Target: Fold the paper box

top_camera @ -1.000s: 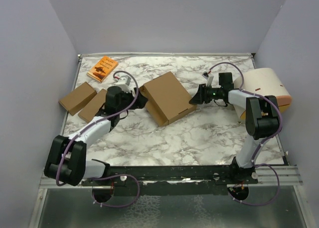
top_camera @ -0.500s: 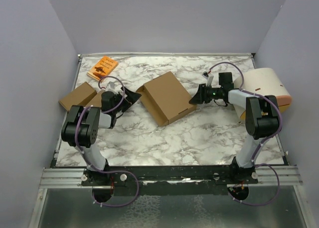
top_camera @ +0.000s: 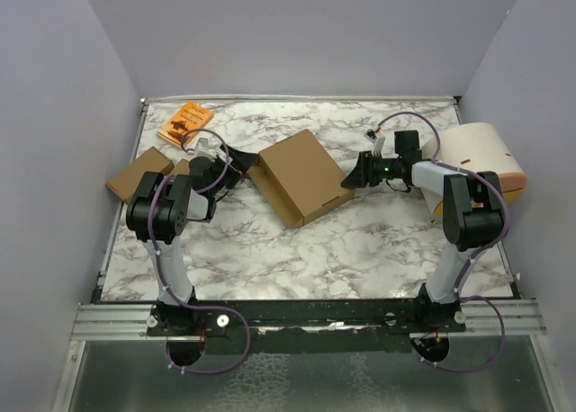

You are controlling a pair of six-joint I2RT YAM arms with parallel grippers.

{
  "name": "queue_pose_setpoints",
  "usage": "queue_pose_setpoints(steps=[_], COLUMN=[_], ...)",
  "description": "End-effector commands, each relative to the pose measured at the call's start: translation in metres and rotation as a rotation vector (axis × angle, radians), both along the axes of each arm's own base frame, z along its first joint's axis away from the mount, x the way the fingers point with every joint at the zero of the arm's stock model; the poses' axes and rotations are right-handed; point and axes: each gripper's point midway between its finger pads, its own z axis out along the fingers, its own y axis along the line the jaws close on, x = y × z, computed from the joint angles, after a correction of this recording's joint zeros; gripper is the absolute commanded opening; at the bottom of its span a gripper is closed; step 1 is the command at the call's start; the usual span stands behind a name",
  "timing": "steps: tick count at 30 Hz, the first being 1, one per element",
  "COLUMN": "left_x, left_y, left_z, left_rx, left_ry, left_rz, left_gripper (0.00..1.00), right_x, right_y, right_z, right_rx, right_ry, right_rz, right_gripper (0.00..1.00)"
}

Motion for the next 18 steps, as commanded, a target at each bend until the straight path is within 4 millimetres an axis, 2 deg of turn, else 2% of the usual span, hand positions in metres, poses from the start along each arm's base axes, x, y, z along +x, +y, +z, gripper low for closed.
queue_pose_setpoints(steps=[1,5,9,14,18], left_x=[0.011,0.013,0.017,0.020,0.020], left_y=[-0.012,-0.017,-0.020,-0.023,-0.027], left_z=[-0.005,-0.023,-0.030,-0.038,-0.039], left_rx=[-0.001,0.043,0.090,0.145,0.150], left_ry=[0.034,0.124,0.173,0.231,0.246], left_rz=[-0.012,-0.011,-0.004,-0.004,-0.020], left_gripper=[0.99,0.99,0.98,0.88,0.67], right_x=[-0.012,-0.012,-0.012,-0.013,-0.013], right_y=[-0.007,-0.007,-0.006,-0.006,-0.006], right_z=[-0.038,-0.038,-0.038,-0.038,-0.038], right_rx=[-0.085,-0.083,-0.083,-0.084,-0.085], right_ry=[0.085,0.086,0.085,0.086,0.086], right_rz=[-0.009,-0.006,-0.003,-0.001,-0.001], right_gripper=[0.44,0.44,0.44,0.44,0.44])
